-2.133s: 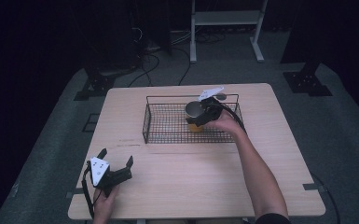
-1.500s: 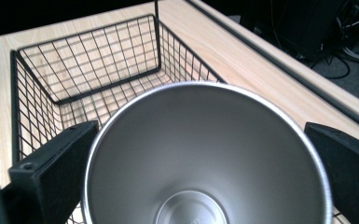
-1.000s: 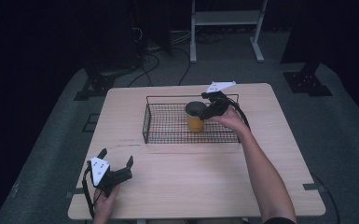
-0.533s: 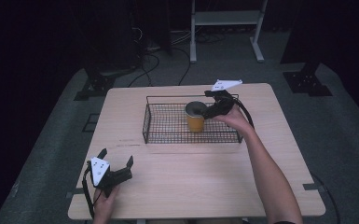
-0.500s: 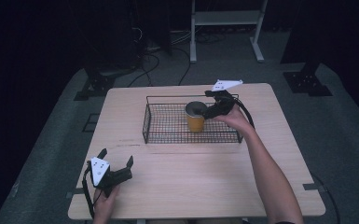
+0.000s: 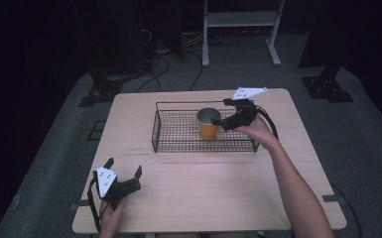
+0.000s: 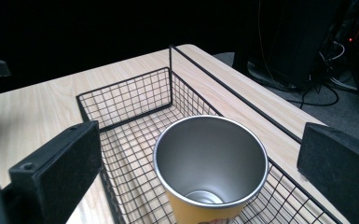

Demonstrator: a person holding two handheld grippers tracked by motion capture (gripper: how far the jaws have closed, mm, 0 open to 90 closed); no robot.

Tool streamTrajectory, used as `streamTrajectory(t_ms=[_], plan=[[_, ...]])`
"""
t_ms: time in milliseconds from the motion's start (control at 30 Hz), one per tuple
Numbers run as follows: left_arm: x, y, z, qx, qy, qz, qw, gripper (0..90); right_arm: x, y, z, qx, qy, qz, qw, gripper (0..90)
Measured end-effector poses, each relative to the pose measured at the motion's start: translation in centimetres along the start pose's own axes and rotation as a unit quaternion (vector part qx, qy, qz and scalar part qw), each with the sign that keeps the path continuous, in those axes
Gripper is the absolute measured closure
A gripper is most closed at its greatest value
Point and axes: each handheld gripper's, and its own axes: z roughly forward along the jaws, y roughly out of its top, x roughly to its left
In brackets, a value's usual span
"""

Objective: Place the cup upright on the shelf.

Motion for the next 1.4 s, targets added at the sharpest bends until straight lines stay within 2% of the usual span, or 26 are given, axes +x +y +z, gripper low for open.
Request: streamTrajectory(t_ms=[233,300,833,1067,1267,1400], plan=[[0.0,0.0,0.0,0.000,0.000,0.001,1.0000,0.0,0.7,-0.3,-1.4,-0.010,0.001,-0.002,0.9999,0.0],[0.0,0.0,0.0,0.000,0.000,0.001,1.0000,0.0,0.9,-0.6,-1.9,-0.003,0.004,-0.002,1.0000,0.0],[0.0,0.0,0.0,0.001,0.001,0.002,1.0000,0.0,2.1,-3.6,-5.7,-0.011,-0.001,0.009,0.9999,0.0],[-0.1,0.0,0.0,0.001,0.002,0.002,1.0000,0.0,2.7,-4.6,-6.7,-0.013,-0.002,0.008,0.9999,0.0],[-0.1,0.0,0.0,0.001,0.002,0.002,1.0000,0.0,3.2,-5.4,-7.4,-0.002,-0.001,0.013,0.9999,0.0],[-0.1,0.0,0.0,0.001,0.002,0.002,1.0000,0.0,3.5,-5.9,-7.9,-0.011,-0.004,0.013,0.9998,0.0]])
